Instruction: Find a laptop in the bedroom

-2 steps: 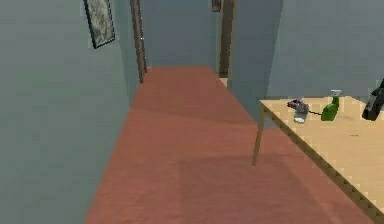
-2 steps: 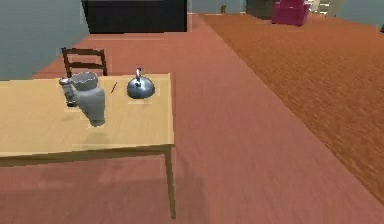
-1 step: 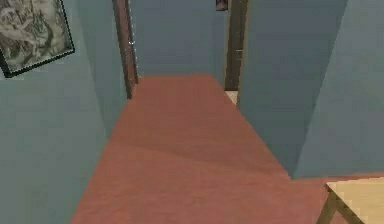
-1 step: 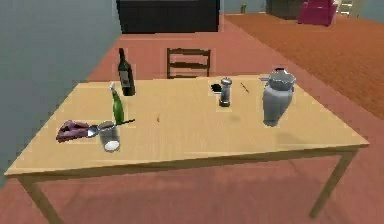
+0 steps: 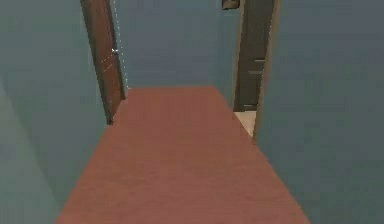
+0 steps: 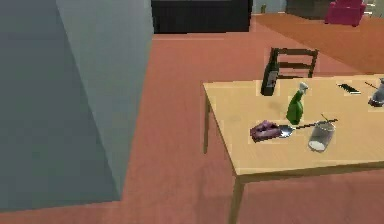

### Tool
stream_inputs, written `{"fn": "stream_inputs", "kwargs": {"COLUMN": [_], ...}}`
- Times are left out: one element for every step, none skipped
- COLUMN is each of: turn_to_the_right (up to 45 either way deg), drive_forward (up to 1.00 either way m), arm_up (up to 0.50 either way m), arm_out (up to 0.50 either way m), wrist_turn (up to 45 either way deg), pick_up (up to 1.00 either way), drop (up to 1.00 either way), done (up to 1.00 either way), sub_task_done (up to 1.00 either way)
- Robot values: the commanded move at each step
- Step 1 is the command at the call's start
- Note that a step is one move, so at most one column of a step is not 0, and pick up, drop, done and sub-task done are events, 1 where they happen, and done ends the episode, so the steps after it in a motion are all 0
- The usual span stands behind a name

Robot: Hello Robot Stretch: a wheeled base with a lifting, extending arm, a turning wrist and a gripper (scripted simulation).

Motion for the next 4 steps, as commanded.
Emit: {"fn": "stream_inputs", "kwargs": {"turn_to_the_right": [24.0, 0.0, -18.0, 0.0], "drive_forward": [0.00, 0.10, 0.00, 1.00], "arm_up": [0.00, 0.00, 0.00, 0.00], "arm_out": [0.00, 0.00, 0.00, 0.00], "wrist_turn": [0.0, 0.0, 0.0, 0.0], "pick_up": [0.00, 0.00, 0.00, 0.00], "drop": [0.00, 0.00, 0.00, 0.00], "done": [0.00, 0.00, 0.00, 0.00], "sub_task_done": [0.00, 0.00, 0.00, 0.00]}}
